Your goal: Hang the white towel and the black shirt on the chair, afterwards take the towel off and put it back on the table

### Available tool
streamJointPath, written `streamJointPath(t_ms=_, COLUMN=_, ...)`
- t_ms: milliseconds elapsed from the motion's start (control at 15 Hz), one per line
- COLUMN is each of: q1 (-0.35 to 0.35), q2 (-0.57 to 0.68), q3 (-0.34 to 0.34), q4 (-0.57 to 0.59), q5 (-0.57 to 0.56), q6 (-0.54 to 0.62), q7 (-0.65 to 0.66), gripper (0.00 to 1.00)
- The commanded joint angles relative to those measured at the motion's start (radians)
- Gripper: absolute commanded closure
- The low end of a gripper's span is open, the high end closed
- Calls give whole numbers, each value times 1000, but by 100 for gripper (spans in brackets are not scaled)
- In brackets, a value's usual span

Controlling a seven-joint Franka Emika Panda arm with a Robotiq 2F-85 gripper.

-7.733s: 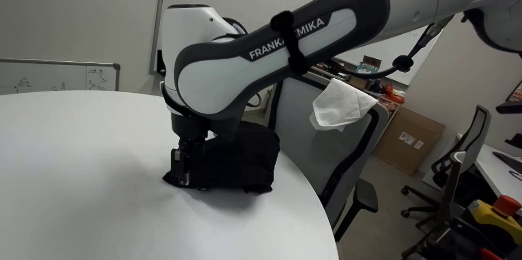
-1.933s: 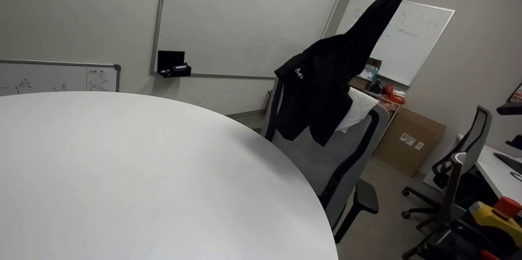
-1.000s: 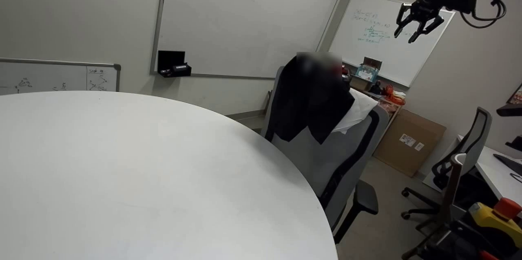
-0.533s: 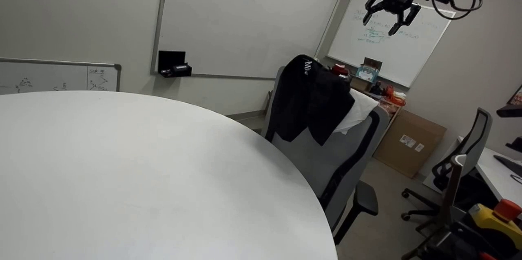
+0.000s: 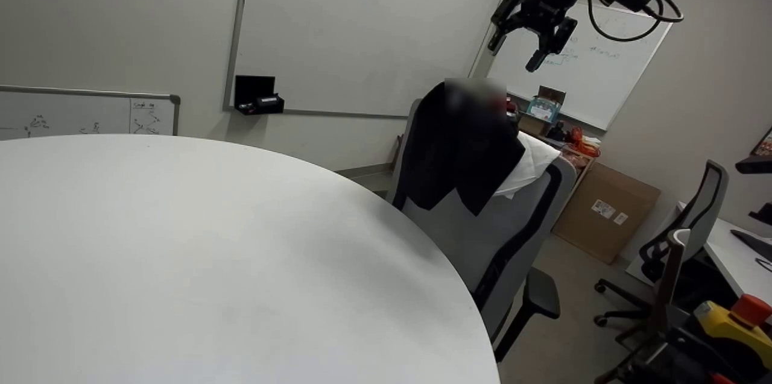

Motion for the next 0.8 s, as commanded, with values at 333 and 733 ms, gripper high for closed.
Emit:
streamJointPath(t_ms=333, q1=-6, q2=-28, q3=-10, q4=-20, q5=-4, q6=-105, q7=-86, gripper=0)
streamJointPath(t_ms=733, q1=-25, q2=11, q3=-25, q4=10, q5=-54, q6=-325, q7=-271, gripper=0)
